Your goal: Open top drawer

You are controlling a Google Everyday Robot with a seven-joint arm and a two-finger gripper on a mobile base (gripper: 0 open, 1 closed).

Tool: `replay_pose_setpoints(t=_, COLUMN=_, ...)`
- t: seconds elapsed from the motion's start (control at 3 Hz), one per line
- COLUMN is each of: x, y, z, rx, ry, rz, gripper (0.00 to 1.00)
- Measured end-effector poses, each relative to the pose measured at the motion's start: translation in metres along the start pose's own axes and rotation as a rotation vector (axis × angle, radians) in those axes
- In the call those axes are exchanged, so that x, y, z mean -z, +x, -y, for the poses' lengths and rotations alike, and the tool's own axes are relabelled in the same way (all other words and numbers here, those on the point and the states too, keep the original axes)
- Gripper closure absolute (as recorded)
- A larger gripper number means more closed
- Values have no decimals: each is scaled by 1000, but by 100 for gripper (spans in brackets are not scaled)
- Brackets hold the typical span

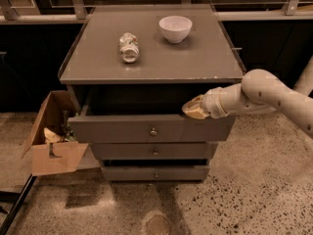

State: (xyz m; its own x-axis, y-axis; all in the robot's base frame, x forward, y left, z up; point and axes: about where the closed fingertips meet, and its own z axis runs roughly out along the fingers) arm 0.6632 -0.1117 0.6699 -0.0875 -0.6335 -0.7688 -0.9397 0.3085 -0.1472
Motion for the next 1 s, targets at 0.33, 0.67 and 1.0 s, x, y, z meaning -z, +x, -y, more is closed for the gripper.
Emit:
replay_pose_setpoints(t=0.33, x=8, y=-6, z=-40, rx=-30, ry=-23, rz=101, gripper=100)
replay_pose_setpoints(t=0.67, x=8, y=-6, z=-40, rx=-30, ry=-23, rz=101, gripper=100)
replay_pose_setpoints(t=1.0, x=1, y=-5, z=-49, rx=-8, ry=-63, rz=59, gripper=100)
